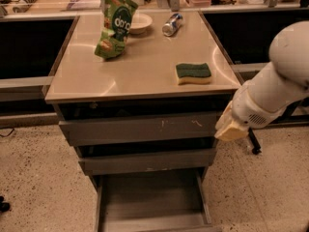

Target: Place sponge into bottom drawer

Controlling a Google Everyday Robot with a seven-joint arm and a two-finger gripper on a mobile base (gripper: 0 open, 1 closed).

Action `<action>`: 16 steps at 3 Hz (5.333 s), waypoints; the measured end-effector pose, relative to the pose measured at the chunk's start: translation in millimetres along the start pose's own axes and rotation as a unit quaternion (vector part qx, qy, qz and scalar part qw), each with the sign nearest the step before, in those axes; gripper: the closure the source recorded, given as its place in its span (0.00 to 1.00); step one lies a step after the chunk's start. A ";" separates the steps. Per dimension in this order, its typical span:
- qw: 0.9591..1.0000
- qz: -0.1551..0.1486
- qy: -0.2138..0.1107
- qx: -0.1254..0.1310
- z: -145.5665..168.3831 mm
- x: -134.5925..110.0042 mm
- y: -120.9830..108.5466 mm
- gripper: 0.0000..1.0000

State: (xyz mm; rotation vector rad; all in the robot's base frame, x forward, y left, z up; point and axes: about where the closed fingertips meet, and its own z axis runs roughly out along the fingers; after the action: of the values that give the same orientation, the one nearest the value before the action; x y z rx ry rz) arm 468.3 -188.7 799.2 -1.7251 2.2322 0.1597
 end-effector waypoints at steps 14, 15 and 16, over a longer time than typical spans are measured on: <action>0.985 0.002 -0.151 0.079 -58.2 -67.1 -147.4 0.00; 0.979 0.018 -0.190 0.066 -41.1 -77.3 -181.1 0.00; 0.976 0.027 -0.211 0.044 -14.7 -85.3 -200.7 0.00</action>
Offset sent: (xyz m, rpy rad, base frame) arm 0.0080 0.0155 -0.0701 0.0404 0.0571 -0.0073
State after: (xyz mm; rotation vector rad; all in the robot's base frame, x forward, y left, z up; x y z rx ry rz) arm 677.2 -167.5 860.4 -1.4259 1.9411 0.3952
